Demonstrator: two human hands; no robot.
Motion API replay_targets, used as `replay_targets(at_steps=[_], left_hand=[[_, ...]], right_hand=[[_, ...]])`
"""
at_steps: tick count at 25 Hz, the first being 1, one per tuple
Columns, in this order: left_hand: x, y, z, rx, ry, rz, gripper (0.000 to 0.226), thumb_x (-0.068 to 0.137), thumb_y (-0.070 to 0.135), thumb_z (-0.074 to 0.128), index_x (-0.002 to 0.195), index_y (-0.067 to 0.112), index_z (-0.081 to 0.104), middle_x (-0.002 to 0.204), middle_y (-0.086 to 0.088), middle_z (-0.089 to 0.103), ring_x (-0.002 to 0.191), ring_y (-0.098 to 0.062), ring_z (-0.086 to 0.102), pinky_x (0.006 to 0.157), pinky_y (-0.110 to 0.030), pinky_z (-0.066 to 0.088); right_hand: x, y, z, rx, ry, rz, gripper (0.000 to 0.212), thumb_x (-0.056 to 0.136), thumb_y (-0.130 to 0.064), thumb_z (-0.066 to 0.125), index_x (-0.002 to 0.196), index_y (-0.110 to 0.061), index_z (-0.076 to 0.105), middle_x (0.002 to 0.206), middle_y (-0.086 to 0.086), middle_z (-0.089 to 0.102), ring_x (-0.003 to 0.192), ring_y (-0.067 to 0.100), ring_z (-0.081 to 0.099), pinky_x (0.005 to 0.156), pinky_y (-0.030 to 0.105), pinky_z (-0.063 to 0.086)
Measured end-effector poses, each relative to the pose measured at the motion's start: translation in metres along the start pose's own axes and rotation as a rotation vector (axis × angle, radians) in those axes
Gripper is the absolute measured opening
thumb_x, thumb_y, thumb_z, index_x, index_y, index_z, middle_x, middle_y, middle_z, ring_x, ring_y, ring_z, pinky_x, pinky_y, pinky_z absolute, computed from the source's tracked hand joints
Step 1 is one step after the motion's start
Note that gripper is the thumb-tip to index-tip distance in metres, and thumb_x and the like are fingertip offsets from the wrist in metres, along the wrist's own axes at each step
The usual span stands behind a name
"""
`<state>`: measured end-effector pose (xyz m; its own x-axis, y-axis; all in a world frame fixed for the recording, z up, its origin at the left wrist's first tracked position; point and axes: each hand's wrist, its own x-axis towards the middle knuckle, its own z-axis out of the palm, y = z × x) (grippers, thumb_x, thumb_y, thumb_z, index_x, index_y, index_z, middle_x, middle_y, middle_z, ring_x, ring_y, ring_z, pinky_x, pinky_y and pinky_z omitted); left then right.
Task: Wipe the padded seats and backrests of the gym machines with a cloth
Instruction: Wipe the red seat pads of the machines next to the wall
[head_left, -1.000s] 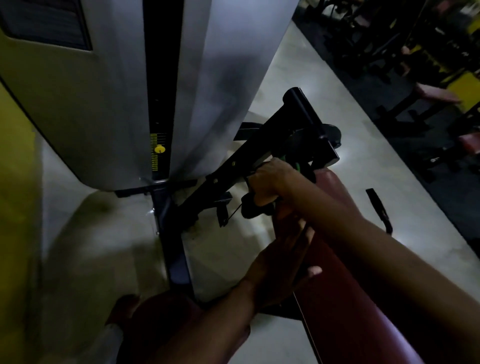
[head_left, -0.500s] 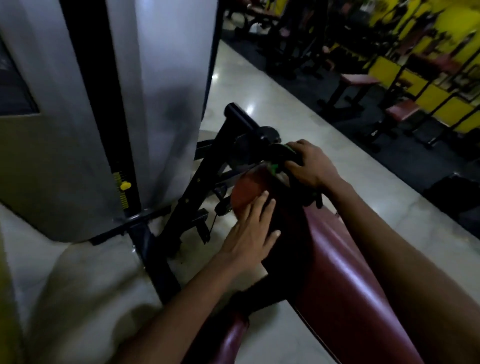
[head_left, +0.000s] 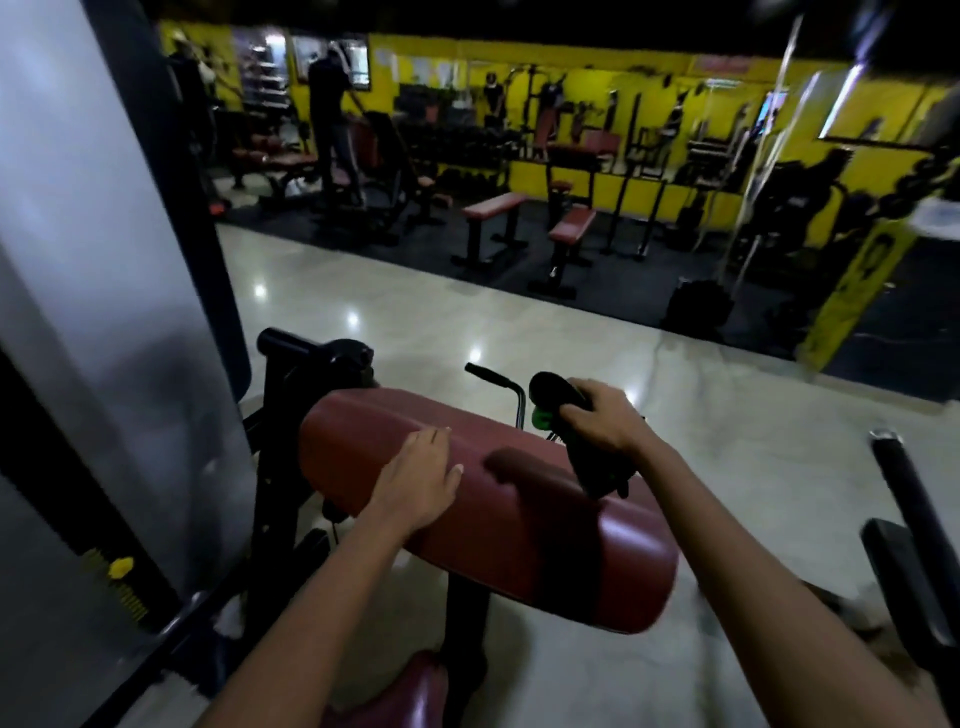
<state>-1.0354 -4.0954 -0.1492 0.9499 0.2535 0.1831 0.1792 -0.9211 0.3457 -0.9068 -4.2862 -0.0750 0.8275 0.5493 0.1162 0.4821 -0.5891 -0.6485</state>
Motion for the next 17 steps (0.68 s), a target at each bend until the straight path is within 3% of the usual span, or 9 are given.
replay_targets(at_steps=[4, 8, 13, 17], left_hand=[[0.0, 0.018, -0.017, -0.016, -0.019, 0.041, 0.042, 0.097, 0.029, 0.048, 0.133, 0.008, 0.044, 0.131, -0.008, 0.048, 0.125, -0.022, 0.042, 0.103, -0.035, 0.038], [0.001, 0.02, -0.03, -0.037, -0.026, 0.096, 0.044, 0.096, 0.03, 0.049, 0.134, 0.009, 0.044, 0.133, -0.007, 0.048, 0.126, -0.022, 0.042, 0.103, -0.034, 0.037], [-0.009, 0.012, -0.026, -0.09, -0.021, 0.026, 0.041, 0.096, 0.029, 0.052, 0.13, 0.007, 0.049, 0.13, -0.009, 0.051, 0.123, -0.023, 0.046, 0.099, -0.032, 0.038], [0.007, 0.015, -0.016, -0.068, -0.035, -0.027, 0.04, 0.094, 0.028, 0.055, 0.128, 0.007, 0.051, 0.128, -0.009, 0.052, 0.119, -0.024, 0.049, 0.098, -0.033, 0.04]], right_hand=[[-0.026, 0.009, -0.015, -0.008, 0.02, 0.035, 0.015, 0.079, -0.018, 0.057, 0.091, -0.016, 0.064, 0.089, 0.003, 0.067, 0.083, 0.02, 0.063, 0.078, 0.037, 0.053], [-0.034, 0.009, -0.023, -0.029, 0.078, 0.083, 0.014, 0.081, -0.02, 0.058, 0.093, -0.017, 0.062, 0.089, 0.004, 0.065, 0.082, 0.019, 0.06, 0.073, 0.031, 0.049], [-0.019, 0.021, -0.019, -0.098, -0.013, 0.064, 0.02, 0.079, -0.023, 0.06, 0.098, -0.016, 0.062, 0.092, 0.008, 0.066, 0.084, 0.024, 0.062, 0.078, 0.04, 0.054], [-0.001, 0.055, -0.02, -0.085, -0.087, 0.065, 0.022, 0.082, -0.021, 0.059, 0.102, -0.014, 0.062, 0.095, 0.01, 0.065, 0.087, 0.025, 0.062, 0.08, 0.039, 0.053]])
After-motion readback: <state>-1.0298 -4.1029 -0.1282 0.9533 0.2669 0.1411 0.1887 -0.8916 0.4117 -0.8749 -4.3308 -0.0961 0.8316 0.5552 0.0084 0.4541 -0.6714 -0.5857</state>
